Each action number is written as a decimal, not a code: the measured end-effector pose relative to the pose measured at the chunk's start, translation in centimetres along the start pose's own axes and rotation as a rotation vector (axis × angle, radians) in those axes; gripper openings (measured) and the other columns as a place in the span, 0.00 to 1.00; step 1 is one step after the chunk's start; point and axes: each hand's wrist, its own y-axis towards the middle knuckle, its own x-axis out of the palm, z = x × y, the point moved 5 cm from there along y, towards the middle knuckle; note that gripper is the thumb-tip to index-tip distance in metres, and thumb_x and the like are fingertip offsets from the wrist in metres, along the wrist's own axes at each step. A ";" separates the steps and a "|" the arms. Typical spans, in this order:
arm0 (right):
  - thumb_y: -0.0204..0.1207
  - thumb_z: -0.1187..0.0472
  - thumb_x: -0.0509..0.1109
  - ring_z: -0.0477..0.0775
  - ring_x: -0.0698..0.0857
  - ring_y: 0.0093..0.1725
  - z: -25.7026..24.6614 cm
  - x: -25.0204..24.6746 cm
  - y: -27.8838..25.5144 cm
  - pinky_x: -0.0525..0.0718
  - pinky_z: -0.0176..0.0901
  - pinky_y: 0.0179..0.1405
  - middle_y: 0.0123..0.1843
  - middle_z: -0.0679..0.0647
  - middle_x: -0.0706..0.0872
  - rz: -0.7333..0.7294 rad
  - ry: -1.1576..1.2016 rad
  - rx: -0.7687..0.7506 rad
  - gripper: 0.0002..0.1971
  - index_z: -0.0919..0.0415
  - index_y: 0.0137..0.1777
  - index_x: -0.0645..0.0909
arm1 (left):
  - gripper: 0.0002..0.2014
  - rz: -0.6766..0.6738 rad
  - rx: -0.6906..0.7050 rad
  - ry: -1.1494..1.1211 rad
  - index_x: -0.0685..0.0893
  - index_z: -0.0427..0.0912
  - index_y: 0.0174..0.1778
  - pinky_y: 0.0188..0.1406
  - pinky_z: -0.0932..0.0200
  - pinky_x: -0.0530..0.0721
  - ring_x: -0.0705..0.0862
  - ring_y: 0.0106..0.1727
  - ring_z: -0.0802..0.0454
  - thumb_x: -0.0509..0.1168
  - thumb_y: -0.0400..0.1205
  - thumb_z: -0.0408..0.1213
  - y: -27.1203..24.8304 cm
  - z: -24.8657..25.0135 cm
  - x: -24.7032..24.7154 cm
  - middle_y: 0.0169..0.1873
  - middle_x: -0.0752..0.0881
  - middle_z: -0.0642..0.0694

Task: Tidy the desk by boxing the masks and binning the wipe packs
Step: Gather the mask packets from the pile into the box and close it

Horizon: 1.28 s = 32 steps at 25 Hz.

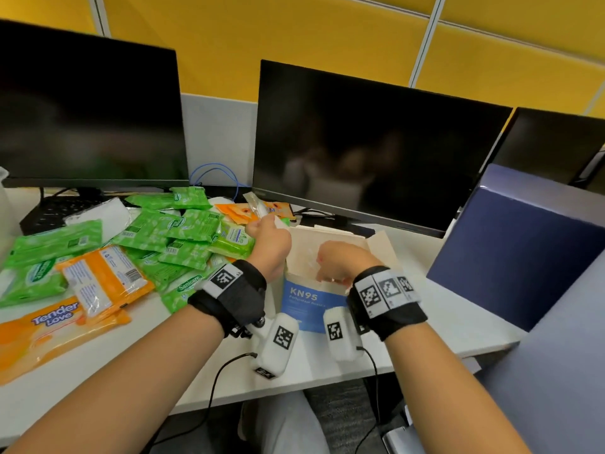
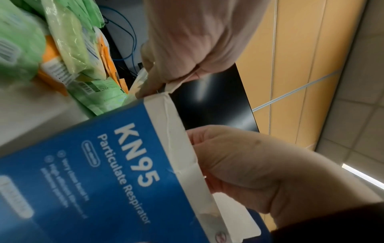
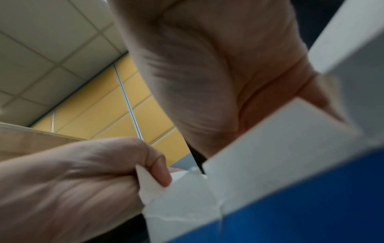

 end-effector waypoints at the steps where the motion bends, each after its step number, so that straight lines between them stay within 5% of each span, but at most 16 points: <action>1: 0.81 0.62 0.66 0.61 0.83 0.62 0.0 -0.1 0.2 0.80 0.46 0.59 0.65 0.61 0.84 0.033 0.002 0.014 0.16 0.66 0.67 0.78 | 0.28 -0.006 0.005 0.004 0.61 0.38 0.80 0.21 0.81 0.72 0.70 0.49 0.56 0.48 0.83 0.19 0.1 -0.1 -0.2 0.64 0.61 0.48; 3: 0.80 0.64 0.65 0.60 0.84 0.62 0.4 -1.1 0.4 0.78 0.41 0.48 0.53 0.59 0.88 0.148 0.086 0.068 0.12 0.66 0.61 0.80 | 0.29 -0.043 0.010 0.031 0.61 0.38 0.81 0.33 0.74 0.78 0.70 0.52 0.54 0.51 0.82 0.19 -0.1 -0.1 -0.3 0.70 0.60 0.46; 5: 0.78 0.61 0.67 0.55 0.88 0.53 0.1 -1.1 1.0 0.78 0.36 0.38 0.36 0.54 0.91 0.105 0.174 0.033 0.06 0.63 0.49 0.83 | 0.29 -0.093 0.026 0.090 0.63 0.38 0.80 0.51 0.58 0.81 0.70 0.57 0.51 0.56 0.81 0.22 -0.3 -0.3 -0.3 0.72 0.57 0.43; 7: 0.79 0.59 0.67 0.52 0.87 0.44 -0.8 0.0 1.0 0.79 0.35 0.36 0.40 0.54 0.91 0.004 0.357 -0.057 0.08 0.63 0.50 0.84 | 0.28 -0.113 0.075 0.117 0.66 0.38 0.79 0.65 0.50 0.79 0.71 0.63 0.48 0.61 0.81 0.26 -0.4 -0.5 -0.4 0.71 0.58 0.43; 9: 0.83 0.54 0.64 0.51 0.87 0.42 -1.4 0.8 0.7 0.82 0.37 0.42 0.41 0.52 0.89 -0.030 0.551 -0.125 0.14 0.64 0.55 0.83 | 0.23 -0.043 0.247 0.116 0.72 0.41 0.75 0.73 0.55 0.73 0.69 0.69 0.51 0.63 0.82 0.30 -0.3 0.6 -1.3 0.71 0.61 0.42; 11: 0.86 0.48 0.56 0.52 0.87 0.44 -1.1 1.2 1.0 0.83 0.42 0.49 0.47 0.55 0.91 -0.045 0.641 -0.136 0.21 0.64 0.62 0.80 | 0.19 0.064 0.488 0.057 0.77 0.44 0.70 0.69 0.61 0.75 0.70 0.66 0.53 0.62 0.82 0.29 -0.5 2.6 -2.7 0.68 0.65 0.44; 13: 0.87 0.47 0.52 0.57 0.88 0.44 -0.6 1.2 1.4 0.82 0.43 0.46 0.50 0.61 0.90 -0.071 0.843 -0.106 0.23 0.64 0.67 0.76 | 0.16 0.004 0.622 -0.083 0.80 0.46 0.63 0.57 0.59 0.86 0.77 0.61 0.51 0.59 0.83 0.26 -0.5 4.3 -3.1 0.64 0.68 0.45; 17: 0.87 0.59 0.52 0.67 0.88 0.52 0.2 0.1 1.1 0.87 0.52 0.50 0.59 0.70 0.86 -0.033 1.529 -0.134 0.19 0.66 0.71 0.73 | 0.15 -0.232 0.498 -0.047 0.78 0.39 0.64 0.43 0.62 0.90 0.83 0.58 0.52 0.59 0.83 0.25 0.4 4.3 -0.9 0.66 0.75 0.44; 19: 0.80 0.70 0.54 0.68 0.86 0.61 0.8 -0.6 0.9 0.85 0.57 0.60 0.66 0.67 0.83 0.017 1.807 -0.243 0.21 0.67 0.72 0.72 | 0.15 -0.151 0.539 0.084 0.78 0.39 0.64 0.52 0.57 0.88 0.82 0.61 0.49 0.62 0.81 0.25 1.1 3.8 -0.9 0.63 0.78 0.45; 22: 0.80 0.69 0.61 0.66 0.86 0.62 1.7 -1.0 0.9 0.84 0.58 0.62 0.67 0.63 0.83 0.059 2.023 -0.310 0.20 0.62 0.72 0.71 | 0.24 -0.182 0.531 0.309 0.71 0.44 0.65 0.66 0.46 0.79 0.77 0.67 0.45 0.69 0.74 0.32 1.4 2.6 -0.2 0.64 0.78 0.44; 26: 0.82 0.63 0.65 0.59 0.89 0.57 3.5 -2.0 1.1 0.89 0.45 0.44 0.63 0.60 0.86 0.349 1.785 -0.233 0.15 0.59 0.68 0.75 | 0.52 -0.259 0.386 0.586 0.51 0.46 0.79 0.74 0.46 0.71 0.65 0.75 0.43 0.78 0.66 0.33 0.8 0.8 0.8 0.75 0.62 0.40; 30: 0.83 0.58 0.61 0.49 0.82 0.41 6.0 -5.0 -1.2 0.81 0.38 0.36 0.44 0.51 0.83 0.840 1.351 -0.126 0.07 0.59 0.56 0.77 | 0.57 -0.397 0.064 0.641 0.35 0.54 0.83 0.75 0.40 0.72 0.67 0.77 0.36 0.72 0.72 0.25 0.4 -0.2 0.8 0.81 0.57 0.34; 32: 0.84 0.58 0.59 0.43 0.74 0.34 6.3 -6.3 -2.5 0.71 0.32 0.31 0.37 0.46 0.76 0.930 1.063 -0.109 0.06 0.59 0.50 0.74 | 0.54 -0.399 0.030 0.666 0.34 0.54 0.83 0.70 0.44 0.77 0.75 0.69 0.38 0.67 0.74 0.23 0.1 0.1 0.9 0.78 0.63 0.33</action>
